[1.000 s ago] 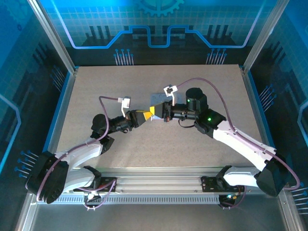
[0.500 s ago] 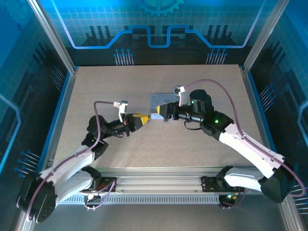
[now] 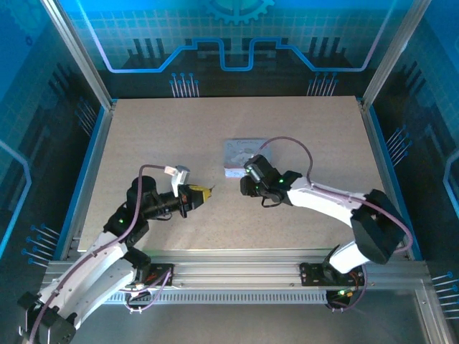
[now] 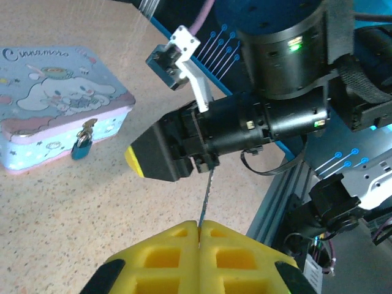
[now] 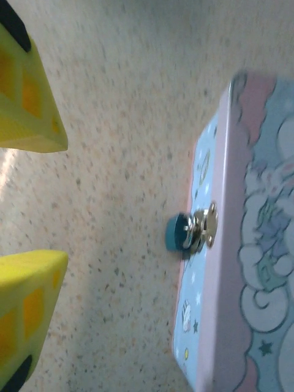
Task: Unlock a padlock with a key
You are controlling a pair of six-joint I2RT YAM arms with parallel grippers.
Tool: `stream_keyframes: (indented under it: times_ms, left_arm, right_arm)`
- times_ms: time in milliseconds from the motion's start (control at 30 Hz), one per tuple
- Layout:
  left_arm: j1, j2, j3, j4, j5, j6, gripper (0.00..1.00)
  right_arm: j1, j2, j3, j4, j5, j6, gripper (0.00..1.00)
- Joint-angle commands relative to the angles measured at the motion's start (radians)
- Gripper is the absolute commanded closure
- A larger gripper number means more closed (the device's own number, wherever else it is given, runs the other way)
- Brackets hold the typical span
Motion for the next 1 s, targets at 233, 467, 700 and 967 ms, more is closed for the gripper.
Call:
stream_keyframes:
  times_ms: [233,467,700,967]
  left_arm:
    - [-0.002,-0.040,-0.003,-0.077,0.000,0.056,1.00]
    - [-0.002,-0.046,-0.005,-0.089,-0.006,0.075,1.00]
    - [-0.002,-0.045,-0.013,-0.081,-0.016,0.081,1.00]
    - [-0.003,-0.042,-0.023,-0.073,-0.022,0.089,1.00]
  right_arm:
    - [0.009,0.220,0.031,0.245,0.148,-0.106,0.51]
    - [-0.018,0.290,0.062,0.311,0.137,-0.104,0.52]
    - [-0.031,0.332,0.104,0.254,0.175,-0.030,0.52]
    - [-0.047,0.374,0.155,0.174,0.209,0.039,0.49]
